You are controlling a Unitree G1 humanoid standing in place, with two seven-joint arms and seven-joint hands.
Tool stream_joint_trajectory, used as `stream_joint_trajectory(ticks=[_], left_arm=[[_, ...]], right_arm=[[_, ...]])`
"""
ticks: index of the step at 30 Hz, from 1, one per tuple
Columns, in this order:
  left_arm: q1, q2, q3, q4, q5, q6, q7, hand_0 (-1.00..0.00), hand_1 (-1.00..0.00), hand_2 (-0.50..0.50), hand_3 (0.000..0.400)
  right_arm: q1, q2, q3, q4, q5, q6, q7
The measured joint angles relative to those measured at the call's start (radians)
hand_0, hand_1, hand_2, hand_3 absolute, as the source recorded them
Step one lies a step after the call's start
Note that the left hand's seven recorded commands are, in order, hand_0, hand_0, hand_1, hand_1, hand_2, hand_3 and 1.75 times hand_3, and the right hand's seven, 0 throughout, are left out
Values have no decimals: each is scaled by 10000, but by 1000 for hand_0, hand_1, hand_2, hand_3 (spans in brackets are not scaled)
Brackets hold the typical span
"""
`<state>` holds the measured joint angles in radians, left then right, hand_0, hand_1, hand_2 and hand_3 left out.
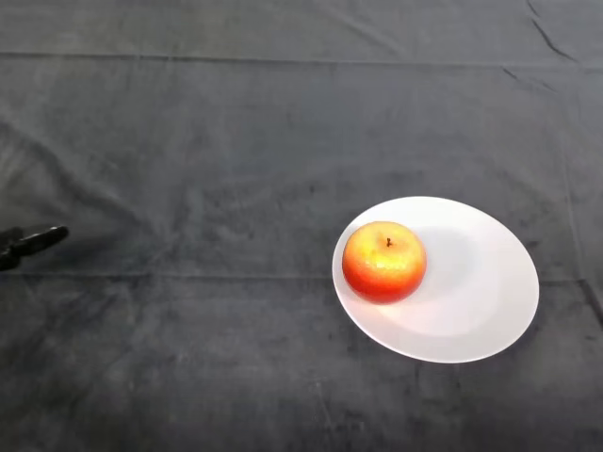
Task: Move the apple to the plate
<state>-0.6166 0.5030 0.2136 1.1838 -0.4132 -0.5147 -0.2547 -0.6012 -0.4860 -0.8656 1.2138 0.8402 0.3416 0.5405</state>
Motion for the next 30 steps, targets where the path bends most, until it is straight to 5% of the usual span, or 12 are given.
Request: stream_joint_trajectory(ticks=[30], left_arm=[[600,754,2686,4,-1672,1036,147,0,-59,29,24]], right_arm=[[0,0,2,0,0,0,0]])
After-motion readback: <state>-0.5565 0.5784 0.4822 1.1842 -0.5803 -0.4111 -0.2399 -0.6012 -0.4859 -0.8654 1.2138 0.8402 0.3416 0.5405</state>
